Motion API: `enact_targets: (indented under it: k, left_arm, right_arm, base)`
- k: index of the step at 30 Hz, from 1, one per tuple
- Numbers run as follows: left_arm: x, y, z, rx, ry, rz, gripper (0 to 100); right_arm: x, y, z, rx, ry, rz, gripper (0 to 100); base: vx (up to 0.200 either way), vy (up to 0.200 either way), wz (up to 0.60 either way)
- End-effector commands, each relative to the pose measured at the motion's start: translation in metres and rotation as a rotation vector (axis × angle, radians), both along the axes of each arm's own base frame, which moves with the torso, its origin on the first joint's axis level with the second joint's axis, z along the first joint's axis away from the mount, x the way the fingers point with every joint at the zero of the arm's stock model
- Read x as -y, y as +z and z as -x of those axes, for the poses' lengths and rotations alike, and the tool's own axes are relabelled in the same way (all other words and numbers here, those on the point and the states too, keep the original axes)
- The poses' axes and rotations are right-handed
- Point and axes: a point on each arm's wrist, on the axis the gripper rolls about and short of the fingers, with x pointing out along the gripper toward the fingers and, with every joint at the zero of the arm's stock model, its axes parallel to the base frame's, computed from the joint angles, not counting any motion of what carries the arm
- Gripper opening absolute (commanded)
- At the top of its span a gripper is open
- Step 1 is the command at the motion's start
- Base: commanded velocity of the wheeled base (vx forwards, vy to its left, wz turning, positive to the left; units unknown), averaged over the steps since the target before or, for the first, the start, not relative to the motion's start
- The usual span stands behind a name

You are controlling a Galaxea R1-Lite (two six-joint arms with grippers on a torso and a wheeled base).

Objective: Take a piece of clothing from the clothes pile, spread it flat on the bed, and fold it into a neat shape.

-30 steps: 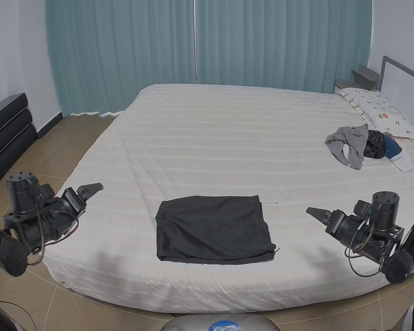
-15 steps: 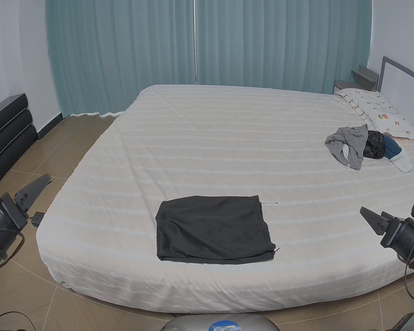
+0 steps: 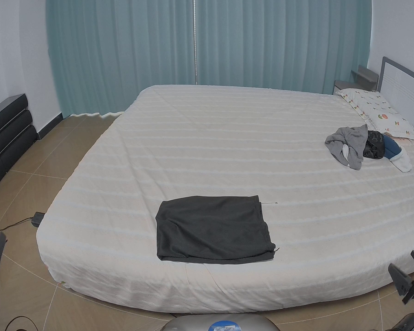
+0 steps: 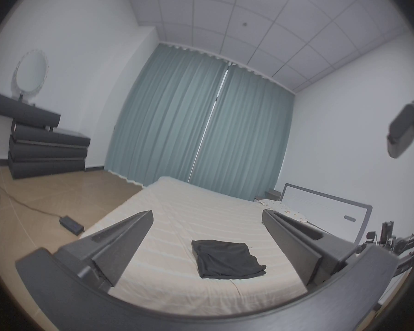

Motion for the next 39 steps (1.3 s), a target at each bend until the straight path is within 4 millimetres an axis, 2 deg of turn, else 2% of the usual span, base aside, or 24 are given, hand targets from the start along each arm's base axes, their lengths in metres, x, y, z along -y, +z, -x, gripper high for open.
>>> enact_targets:
  k: [1,8,14,17,19,21,28,31,39]
  left_arm:
    - [0.0,-0.019,0.043,0.177,0.024,-0.073,100]
    - [-0.001,-0.023,0.041,0.174,0.072,-0.074,100]
    - [-0.003,-0.045,0.026,0.188,0.21,-0.24,100]
    - [-0.004,-0.059,0.017,0.252,0.263,-0.292,100]
    - [-0.004,-0.059,0.017,0.279,0.298,-0.322,100]
    - [-0.004,-0.059,0.017,0.28,0.303,-0.323,100]
    - [-0.006,-0.068,0.014,0.175,0.349,-0.321,100]
    - [-0.006,-0.081,0.011,0.044,0.333,-0.336,100]
    - [-0.006,-0.093,0.009,-0.07,0.298,-0.316,100]
  right_arm:
    - [0.001,0.007,0.045,0.209,-0.061,0.066,100]
    - [0.0,0.0,0.049,0.247,-0.08,0.134,100]
    - [0.0,-0.003,0.044,0.302,-0.079,0.169,100]
    - [0.0,-0.014,0.035,0.341,-0.082,0.194,100]
    - [0.0,-0.022,0.031,0.371,-0.086,0.214,100]
    - [0.0,-0.021,0.031,0.377,-0.085,0.216,100]
    - [0.001,-0.028,0.03,0.311,-0.092,0.214,100]
    - [0.001,-0.029,0.03,0.303,-0.094,0.213,100]
    - [0.001,-0.029,0.03,0.298,-0.094,0.192,100]
  base:
    - [0.0,0.0,0.0]
    - [0.0,0.0,0.0]
    - [0.0,0.0,0.0]
    - [0.0,0.0,0.0]
    - [0.0,0.0,0.0]
    - [0.0,0.0,0.0]
    - [0.0,0.0,0.0]
    - [0.0,0.0,0.0]
    - [0.0,0.0,0.0]
